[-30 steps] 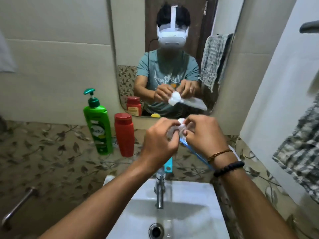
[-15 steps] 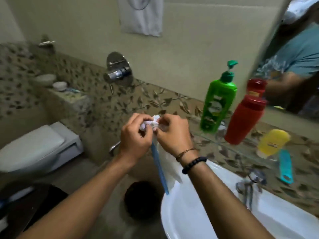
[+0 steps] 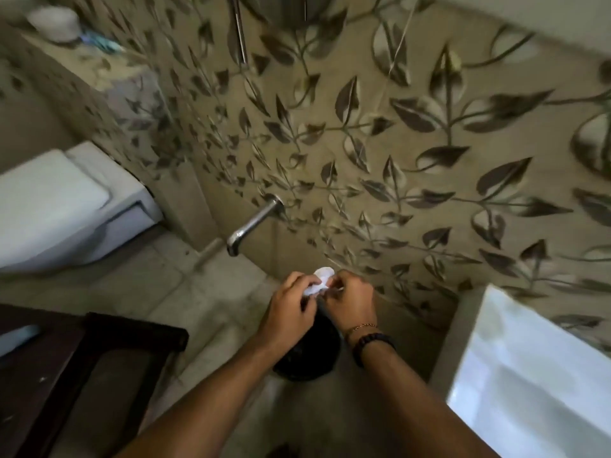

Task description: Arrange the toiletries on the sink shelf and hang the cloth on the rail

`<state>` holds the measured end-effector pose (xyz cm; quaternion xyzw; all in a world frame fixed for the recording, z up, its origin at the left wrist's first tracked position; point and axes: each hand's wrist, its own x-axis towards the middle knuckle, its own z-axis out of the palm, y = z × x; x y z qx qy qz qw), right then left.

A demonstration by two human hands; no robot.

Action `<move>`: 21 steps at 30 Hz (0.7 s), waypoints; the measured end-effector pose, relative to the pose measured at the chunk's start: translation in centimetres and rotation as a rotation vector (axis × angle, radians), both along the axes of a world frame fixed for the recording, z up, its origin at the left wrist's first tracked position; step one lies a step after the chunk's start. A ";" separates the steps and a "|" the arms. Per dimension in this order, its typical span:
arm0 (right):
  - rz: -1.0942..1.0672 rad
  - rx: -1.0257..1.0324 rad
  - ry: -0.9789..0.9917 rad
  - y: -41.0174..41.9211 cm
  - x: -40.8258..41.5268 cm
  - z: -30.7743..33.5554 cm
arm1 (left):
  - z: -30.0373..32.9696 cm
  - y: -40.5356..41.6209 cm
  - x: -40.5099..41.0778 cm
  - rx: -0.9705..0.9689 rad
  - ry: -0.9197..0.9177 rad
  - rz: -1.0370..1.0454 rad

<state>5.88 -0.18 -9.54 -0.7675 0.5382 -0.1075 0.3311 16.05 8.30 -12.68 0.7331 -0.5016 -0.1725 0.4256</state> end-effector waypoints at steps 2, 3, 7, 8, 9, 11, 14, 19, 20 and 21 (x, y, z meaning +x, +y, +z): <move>-0.015 0.045 0.039 -1.2 0.6 -3.8 | -3.7 -0.6 0.7 0.038 0.029 -0.023; -0.017 0.082 0.059 -1.7 1.0 -5.8 | -5.7 -0.9 1.0 0.065 0.034 -0.042; 0.049 0.292 0.194 -2.7 1.5 -12.1 | -11.5 -1.0 2.8 0.223 0.086 -0.153; 0.050 0.323 0.235 -2.8 1.3 -13.2 | -12.5 -0.7 3.3 0.260 0.099 -0.179; 0.037 0.340 0.264 -2.8 1.1 -13.8 | -13.3 -0.3 4.0 0.316 0.108 -0.198; -0.005 0.353 0.283 -3.1 0.5 -14.4 | -14.3 0.7 5.2 0.451 0.117 -0.205; -0.054 0.361 0.296 -3.7 -0.3 -13.7 | -15.1 2.0 6.4 0.575 0.116 -0.179; -0.068 0.330 0.318 -4.3 -0.8 -11.7 | -14.6 2.1 7.6 0.582 0.079 -0.115; -0.070 0.323 0.307 -4.2 -0.9 -11.4 | -14.4 2.0 7.4 0.562 0.070 -0.116; -0.077 0.323 0.293 -4.1 -0.9 -11.2 | -14.1 1.6 7.3 0.545 0.064 -0.121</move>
